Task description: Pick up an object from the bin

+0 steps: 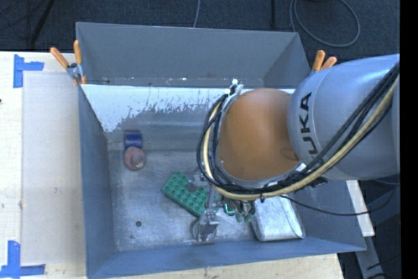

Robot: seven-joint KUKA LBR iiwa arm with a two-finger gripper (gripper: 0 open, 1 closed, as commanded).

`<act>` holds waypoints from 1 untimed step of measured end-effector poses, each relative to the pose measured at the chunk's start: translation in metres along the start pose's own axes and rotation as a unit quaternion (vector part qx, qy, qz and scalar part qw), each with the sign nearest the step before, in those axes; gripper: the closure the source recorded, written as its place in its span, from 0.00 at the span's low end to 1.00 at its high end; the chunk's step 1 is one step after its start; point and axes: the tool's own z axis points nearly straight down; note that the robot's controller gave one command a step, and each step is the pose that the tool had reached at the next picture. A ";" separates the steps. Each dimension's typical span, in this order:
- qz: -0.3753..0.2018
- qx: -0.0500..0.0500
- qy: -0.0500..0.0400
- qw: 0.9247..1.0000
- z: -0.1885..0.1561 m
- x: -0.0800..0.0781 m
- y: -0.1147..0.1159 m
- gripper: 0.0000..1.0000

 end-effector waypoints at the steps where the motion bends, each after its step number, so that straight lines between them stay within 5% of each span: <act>1: -0.010 -0.002 -0.006 1.000 -0.028 -0.011 0.033 0.00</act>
Offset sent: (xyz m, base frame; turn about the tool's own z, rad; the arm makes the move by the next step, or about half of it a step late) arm 0.0106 0.0307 0.0273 -0.0162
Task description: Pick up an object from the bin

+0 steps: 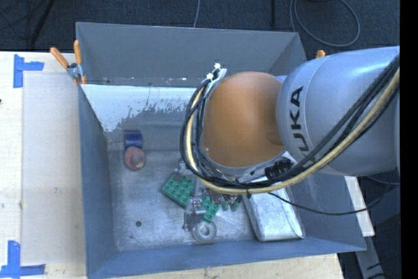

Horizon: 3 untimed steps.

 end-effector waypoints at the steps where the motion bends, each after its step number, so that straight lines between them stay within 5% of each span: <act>1: -0.020 -0.002 -0.007 1.000 0.126 -0.054 -0.045 0.00; 2: -0.019 -0.002 -0.006 1.000 0.124 -0.053 -0.046 1.00; 3: -0.195 0.001 -0.002 0.981 -0.027 -0.066 -0.039 1.00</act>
Offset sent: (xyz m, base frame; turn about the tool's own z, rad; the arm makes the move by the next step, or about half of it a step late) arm 0.0496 -0.0464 -0.1303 -0.0410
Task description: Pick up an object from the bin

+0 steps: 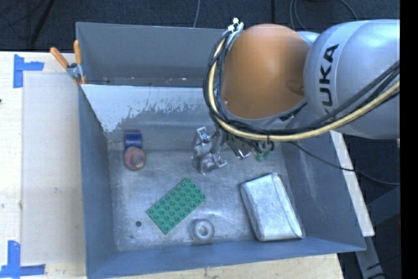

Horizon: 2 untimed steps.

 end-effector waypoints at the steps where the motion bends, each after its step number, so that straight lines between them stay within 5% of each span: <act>1: 0.003 -0.001 0.003 1.000 0.003 0.002 -0.001 0.00; 2: -0.035 0.000 0.000 0.999 0.145 0.039 0.011 0.00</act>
Offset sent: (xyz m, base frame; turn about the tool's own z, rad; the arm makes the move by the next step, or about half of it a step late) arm 0.0000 0.0000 0.0000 0.0000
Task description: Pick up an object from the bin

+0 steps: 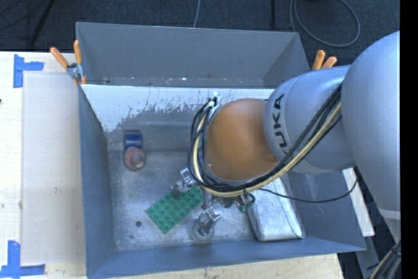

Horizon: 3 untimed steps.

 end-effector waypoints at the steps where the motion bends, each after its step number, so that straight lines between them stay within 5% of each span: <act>1: 0.001 0.000 -0.002 1.000 -0.001 -0.001 0.000 1.00; 2: -0.158 0.000 -0.001 0.987 -0.211 -0.005 0.005 1.00; 3: -0.156 -0.002 0.002 0.988 -0.208 -0.004 0.005 0.00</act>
Offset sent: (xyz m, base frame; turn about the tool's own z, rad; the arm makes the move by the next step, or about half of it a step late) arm 0.0000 0.0000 0.0000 0.0000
